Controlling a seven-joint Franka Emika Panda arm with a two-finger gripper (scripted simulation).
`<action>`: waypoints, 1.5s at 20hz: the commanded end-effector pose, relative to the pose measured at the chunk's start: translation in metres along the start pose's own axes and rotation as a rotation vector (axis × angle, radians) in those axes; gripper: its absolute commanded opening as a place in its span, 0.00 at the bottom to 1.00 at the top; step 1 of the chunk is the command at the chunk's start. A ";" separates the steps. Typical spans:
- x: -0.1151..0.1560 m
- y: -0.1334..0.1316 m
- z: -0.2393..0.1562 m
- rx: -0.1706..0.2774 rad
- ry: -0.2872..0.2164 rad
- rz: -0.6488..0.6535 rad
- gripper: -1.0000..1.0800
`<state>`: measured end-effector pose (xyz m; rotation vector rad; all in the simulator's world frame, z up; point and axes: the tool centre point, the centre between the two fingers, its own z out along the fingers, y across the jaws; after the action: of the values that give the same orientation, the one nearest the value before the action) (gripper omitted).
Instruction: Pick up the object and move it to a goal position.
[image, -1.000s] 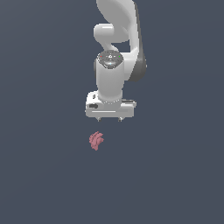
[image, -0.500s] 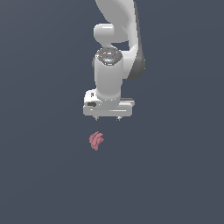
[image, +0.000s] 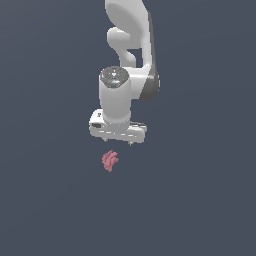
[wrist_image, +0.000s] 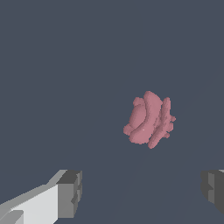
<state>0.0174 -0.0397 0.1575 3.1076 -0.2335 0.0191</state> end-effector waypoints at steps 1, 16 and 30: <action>0.007 0.009 0.011 0.006 -0.004 0.071 0.96; 0.032 0.044 0.056 0.021 -0.018 0.347 0.96; 0.030 0.043 0.101 0.021 -0.018 0.348 0.96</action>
<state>0.0419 -0.0892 0.0644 3.0447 -0.7729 -0.0017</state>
